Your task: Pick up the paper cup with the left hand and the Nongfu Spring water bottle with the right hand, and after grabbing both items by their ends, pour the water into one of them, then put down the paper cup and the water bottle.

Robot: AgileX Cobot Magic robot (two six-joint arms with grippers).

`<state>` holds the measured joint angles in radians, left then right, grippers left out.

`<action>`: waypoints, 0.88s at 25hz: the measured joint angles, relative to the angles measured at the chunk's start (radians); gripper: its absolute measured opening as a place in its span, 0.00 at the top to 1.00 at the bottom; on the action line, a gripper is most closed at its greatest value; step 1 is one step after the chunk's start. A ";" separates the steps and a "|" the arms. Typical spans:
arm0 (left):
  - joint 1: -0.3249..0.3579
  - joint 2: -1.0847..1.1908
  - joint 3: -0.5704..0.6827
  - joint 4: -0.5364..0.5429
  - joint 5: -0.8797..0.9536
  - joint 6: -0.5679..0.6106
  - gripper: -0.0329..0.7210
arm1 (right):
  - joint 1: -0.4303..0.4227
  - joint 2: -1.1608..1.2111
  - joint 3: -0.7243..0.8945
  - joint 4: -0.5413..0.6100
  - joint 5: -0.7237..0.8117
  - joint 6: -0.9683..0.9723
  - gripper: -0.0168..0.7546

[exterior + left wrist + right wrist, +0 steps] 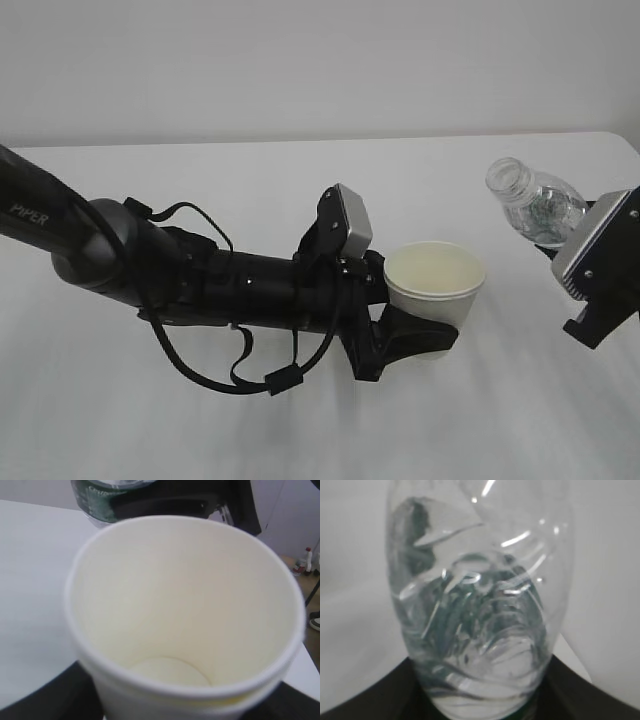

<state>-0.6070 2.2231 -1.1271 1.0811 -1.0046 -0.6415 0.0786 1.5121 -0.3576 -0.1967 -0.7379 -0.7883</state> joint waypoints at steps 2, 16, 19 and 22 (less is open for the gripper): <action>0.000 0.000 0.000 0.004 0.000 -0.002 0.36 | 0.000 0.000 0.000 -0.002 0.000 -0.030 0.49; -0.004 0.000 0.000 0.018 0.001 -0.012 0.36 | 0.000 0.000 0.000 -0.040 -0.029 -0.136 0.49; -0.010 0.000 0.000 0.026 0.001 -0.015 0.36 | 0.000 0.000 0.000 -0.039 -0.031 -0.167 0.49; -0.024 0.000 0.000 0.035 0.001 -0.019 0.36 | 0.000 0.000 0.000 -0.040 -0.032 -0.192 0.49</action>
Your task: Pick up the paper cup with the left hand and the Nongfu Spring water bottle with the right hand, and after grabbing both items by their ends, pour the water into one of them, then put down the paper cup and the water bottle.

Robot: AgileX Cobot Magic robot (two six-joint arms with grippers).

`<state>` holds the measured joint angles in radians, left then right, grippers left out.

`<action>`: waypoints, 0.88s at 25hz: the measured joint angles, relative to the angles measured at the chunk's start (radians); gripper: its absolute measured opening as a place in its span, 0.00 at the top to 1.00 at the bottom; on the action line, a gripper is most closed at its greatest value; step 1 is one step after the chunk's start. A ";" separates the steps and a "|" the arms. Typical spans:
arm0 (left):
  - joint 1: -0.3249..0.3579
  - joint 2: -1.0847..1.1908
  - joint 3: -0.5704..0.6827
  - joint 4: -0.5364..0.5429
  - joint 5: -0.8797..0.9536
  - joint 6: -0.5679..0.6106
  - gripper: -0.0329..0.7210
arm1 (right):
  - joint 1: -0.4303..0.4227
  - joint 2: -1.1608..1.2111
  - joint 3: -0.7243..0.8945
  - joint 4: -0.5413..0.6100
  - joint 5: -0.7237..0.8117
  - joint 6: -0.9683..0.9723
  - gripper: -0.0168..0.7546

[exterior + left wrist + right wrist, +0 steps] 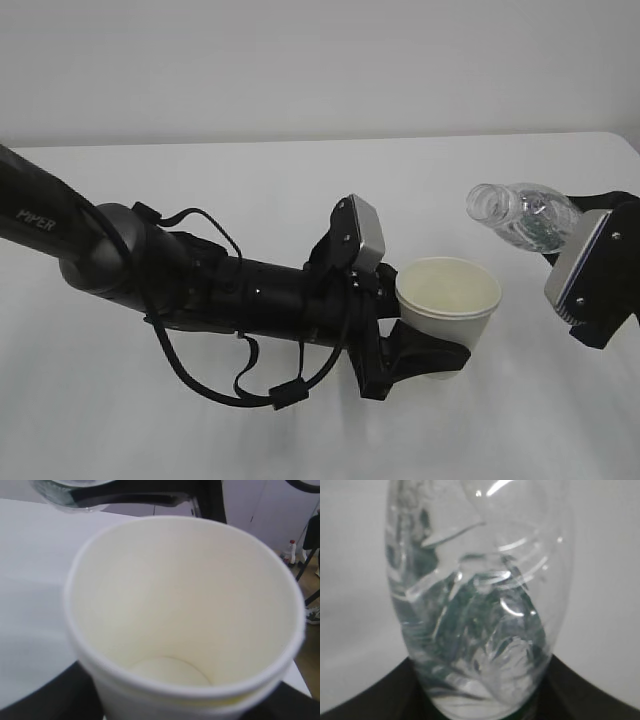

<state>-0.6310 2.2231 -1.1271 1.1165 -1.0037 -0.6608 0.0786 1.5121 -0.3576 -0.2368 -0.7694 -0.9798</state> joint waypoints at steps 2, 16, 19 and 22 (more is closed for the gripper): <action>-0.002 0.000 0.000 0.004 0.000 0.000 0.36 | 0.000 0.000 0.000 0.000 -0.002 -0.009 0.49; -0.003 0.000 0.000 0.006 0.000 -0.002 0.36 | 0.000 0.000 0.000 -0.002 0.004 -0.144 0.49; -0.003 0.000 0.000 0.006 0.000 -0.002 0.36 | 0.000 0.000 0.000 -0.002 0.004 -0.171 0.49; -0.003 0.000 0.000 0.006 0.000 -0.002 0.36 | 0.000 0.000 0.000 0.000 0.004 -0.213 0.49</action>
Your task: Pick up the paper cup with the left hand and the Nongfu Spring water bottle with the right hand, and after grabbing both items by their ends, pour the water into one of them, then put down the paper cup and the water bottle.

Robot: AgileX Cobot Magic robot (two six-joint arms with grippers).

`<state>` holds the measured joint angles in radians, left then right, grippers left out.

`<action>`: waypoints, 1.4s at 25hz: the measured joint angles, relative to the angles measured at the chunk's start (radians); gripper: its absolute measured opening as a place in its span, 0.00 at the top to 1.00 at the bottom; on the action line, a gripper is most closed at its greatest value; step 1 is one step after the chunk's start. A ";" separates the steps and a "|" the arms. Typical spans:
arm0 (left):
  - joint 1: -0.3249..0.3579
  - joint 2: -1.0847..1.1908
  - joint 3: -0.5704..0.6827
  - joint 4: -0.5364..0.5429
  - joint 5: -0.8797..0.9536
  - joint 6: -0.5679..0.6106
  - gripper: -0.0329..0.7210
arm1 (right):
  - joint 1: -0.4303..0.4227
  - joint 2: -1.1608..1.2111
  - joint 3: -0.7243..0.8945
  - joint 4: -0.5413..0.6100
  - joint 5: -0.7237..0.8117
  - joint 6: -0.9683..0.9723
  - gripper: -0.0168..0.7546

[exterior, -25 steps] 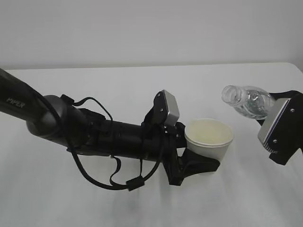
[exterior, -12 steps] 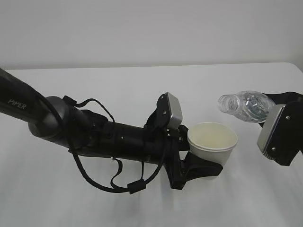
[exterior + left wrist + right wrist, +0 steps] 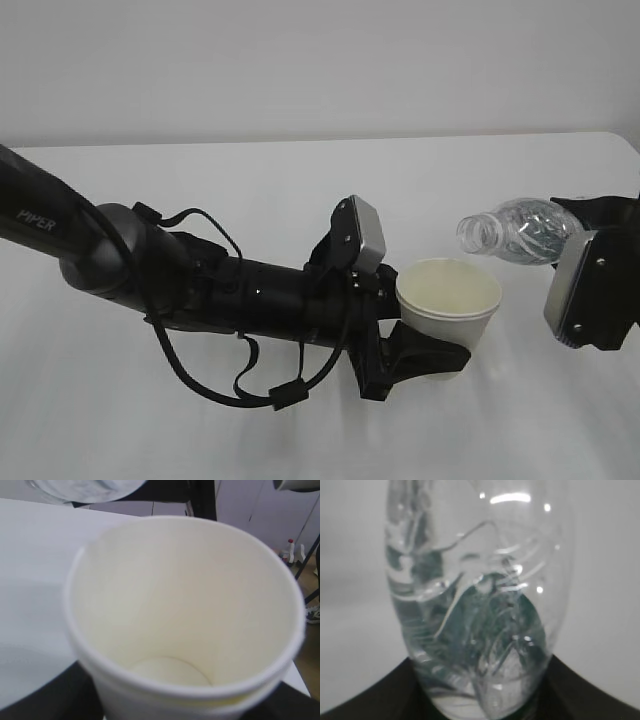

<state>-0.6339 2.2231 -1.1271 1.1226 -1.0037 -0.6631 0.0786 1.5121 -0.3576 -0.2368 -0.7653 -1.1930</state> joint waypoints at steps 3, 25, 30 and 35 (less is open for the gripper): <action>0.000 0.000 0.000 0.000 0.000 -0.002 0.36 | 0.000 0.000 0.000 0.015 0.000 -0.042 0.49; 0.000 0.000 0.000 0.000 0.017 -0.011 0.36 | 0.000 -0.058 0.000 0.047 0.012 -0.118 0.49; 0.000 0.000 0.000 0.012 0.017 -0.025 0.36 | 0.000 -0.058 0.000 0.047 0.014 -0.156 0.49; 0.000 0.000 0.000 0.015 0.012 -0.032 0.36 | 0.000 -0.058 0.000 0.047 0.014 -0.184 0.49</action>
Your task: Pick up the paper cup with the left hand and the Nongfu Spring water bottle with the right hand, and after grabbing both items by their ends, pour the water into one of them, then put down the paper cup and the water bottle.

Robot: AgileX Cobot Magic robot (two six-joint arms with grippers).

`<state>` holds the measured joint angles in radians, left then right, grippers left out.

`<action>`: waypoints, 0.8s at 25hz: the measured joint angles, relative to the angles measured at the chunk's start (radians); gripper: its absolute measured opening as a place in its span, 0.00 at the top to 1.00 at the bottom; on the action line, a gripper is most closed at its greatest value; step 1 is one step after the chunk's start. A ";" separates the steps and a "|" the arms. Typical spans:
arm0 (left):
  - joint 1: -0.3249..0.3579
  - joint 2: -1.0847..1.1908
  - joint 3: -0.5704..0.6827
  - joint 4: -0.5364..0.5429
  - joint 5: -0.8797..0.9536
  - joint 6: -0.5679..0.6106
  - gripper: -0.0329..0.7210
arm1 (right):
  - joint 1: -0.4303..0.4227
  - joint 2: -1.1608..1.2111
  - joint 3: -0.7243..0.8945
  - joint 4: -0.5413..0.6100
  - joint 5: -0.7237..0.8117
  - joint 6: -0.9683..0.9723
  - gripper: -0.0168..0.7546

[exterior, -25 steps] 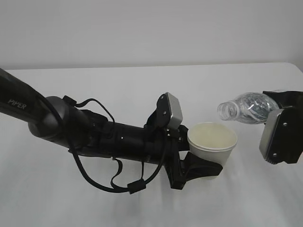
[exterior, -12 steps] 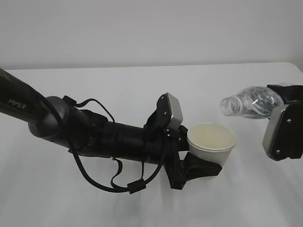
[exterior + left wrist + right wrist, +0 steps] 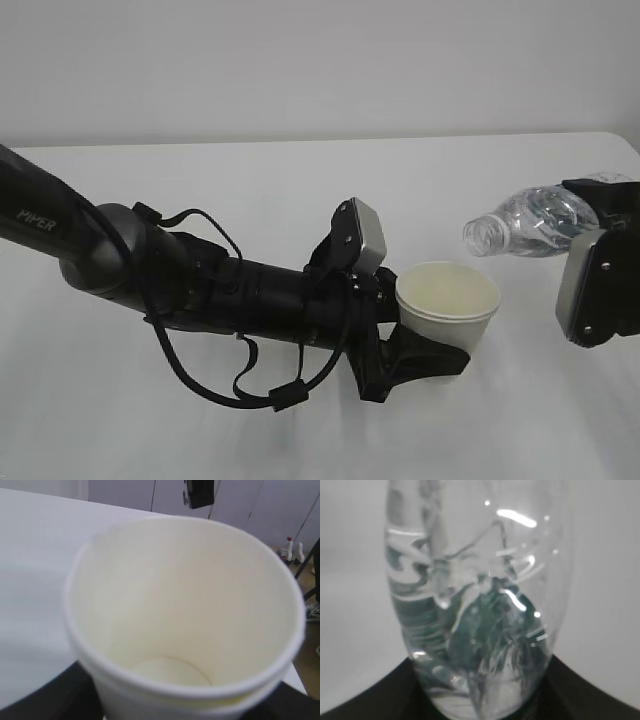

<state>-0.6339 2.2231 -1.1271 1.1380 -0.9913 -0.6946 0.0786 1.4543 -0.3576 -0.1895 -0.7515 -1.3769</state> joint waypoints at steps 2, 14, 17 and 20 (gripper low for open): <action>0.000 0.000 0.000 0.000 -0.009 -0.002 0.36 | 0.000 0.000 0.000 0.000 0.000 -0.012 0.49; 0.000 0.000 0.000 0.002 -0.016 -0.002 0.36 | 0.000 0.000 -0.002 0.002 0.000 -0.063 0.49; 0.000 0.000 0.000 0.002 -0.016 -0.003 0.36 | 0.000 0.000 -0.002 0.002 0.000 -0.067 0.49; 0.000 0.000 0.000 0.002 -0.016 -0.003 0.36 | 0.000 0.000 -0.002 0.002 0.000 -0.067 0.49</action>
<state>-0.6339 2.2231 -1.1271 1.1402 -1.0069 -0.6973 0.0786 1.4543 -0.3594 -0.1872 -0.7515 -1.4438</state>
